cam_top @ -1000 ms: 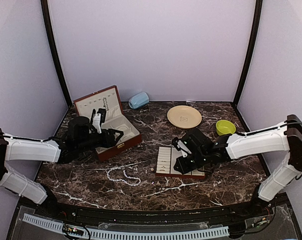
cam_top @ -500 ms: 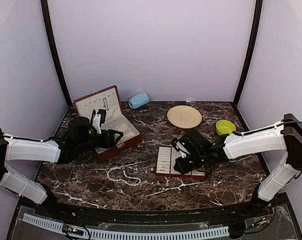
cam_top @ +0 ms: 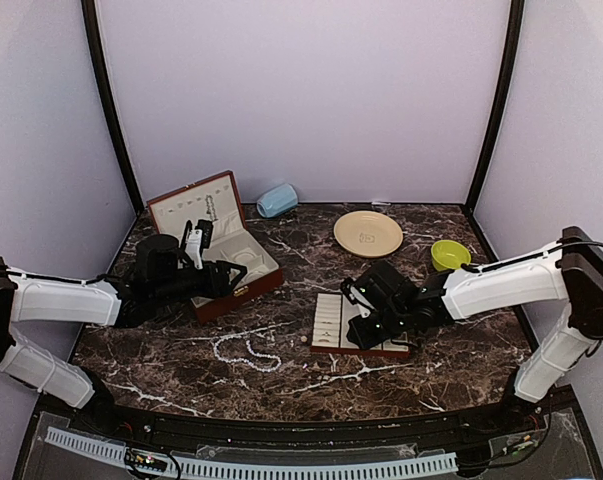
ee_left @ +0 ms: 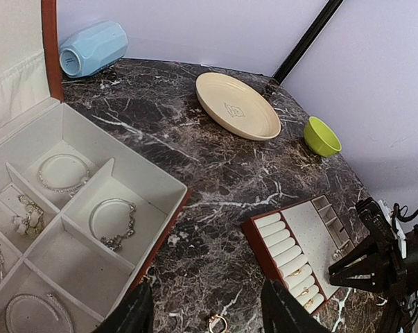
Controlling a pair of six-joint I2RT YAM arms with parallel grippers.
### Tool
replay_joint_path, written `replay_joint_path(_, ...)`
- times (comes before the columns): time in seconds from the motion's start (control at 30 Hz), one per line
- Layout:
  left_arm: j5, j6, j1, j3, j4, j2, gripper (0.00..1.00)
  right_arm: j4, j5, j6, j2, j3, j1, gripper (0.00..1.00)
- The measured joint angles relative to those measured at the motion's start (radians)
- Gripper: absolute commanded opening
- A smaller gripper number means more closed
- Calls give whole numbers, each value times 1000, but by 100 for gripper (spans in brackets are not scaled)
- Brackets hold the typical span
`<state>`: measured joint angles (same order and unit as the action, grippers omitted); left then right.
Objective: Organize the mixed jewelry
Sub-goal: Insert the earring into the earring holder.
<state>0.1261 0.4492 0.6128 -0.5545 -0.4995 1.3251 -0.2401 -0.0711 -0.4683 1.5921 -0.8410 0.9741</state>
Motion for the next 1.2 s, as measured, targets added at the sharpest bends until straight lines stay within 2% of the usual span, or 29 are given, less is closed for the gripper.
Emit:
replay_joint_path(0.63, 8, 0, -1, 0, 0, 0, 56, -37, -84, 17, 46, -50, 58, 16)
replay_joint_path(1.07, 8, 0, -1, 7, 0, 0, 56, -66, -106, 23, 62, -79, 80, 30)
replay_joint_path(1.2, 8, 0, -1, 8, 0, 0, 56, -80, -108, 20, 61, -85, 82, 37)
